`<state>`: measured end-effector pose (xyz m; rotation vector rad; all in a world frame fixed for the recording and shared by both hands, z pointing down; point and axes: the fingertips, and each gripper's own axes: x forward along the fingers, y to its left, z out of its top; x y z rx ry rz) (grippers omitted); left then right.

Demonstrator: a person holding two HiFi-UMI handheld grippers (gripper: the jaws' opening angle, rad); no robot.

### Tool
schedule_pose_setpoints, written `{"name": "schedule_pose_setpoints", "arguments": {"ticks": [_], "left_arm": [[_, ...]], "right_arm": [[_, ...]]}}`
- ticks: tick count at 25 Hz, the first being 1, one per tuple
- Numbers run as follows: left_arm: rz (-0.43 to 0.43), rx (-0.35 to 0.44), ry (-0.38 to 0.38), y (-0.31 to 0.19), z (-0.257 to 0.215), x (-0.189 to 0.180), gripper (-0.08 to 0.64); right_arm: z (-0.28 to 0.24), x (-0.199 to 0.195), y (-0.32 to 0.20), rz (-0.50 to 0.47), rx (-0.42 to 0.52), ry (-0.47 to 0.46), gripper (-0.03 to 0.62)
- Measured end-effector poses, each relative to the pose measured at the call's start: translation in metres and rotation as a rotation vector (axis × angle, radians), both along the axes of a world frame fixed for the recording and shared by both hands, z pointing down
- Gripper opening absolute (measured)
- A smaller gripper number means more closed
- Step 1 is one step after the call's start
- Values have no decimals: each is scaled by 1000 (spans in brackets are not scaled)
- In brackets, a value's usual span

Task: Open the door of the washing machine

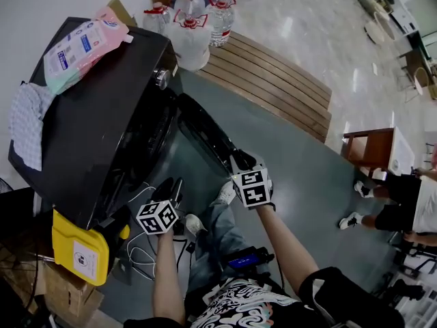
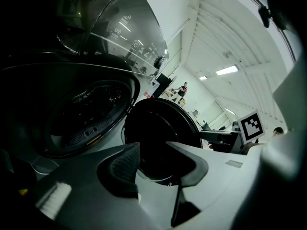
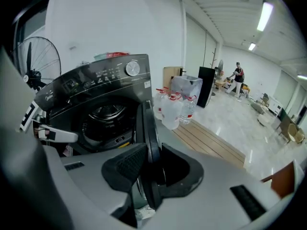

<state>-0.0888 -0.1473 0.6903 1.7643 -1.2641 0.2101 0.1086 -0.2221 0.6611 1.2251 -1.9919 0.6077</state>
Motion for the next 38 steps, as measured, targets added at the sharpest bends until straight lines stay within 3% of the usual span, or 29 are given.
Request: {"name": "schedule_pose_setpoints", "arguments": {"ticks": [9, 14, 19, 22, 30, 38], "left_arm": [[-14, 48, -37, -21, -14, 2, 138], [-19, 76, -51, -28, -27, -2, 138], [19, 142, -82, -26, -69, -8, 138], [51, 222, -131, -20, -112, -11, 120], [26, 449, -197, 0, -229, -18, 31], [52, 514, -236, 25, -273, -18, 2]], "right_arm": [[-3, 46, -42, 87, 61, 77, 75], [-3, 51, -46, 116, 34, 67, 73], [-43, 51, -25, 233, 84, -85, 5], [-83, 41, 3, 267, 123, -164, 3], [-191, -8, 70, 204, 274, -289, 3], [-239, -19, 111, 211, 387, -335, 2]]}}
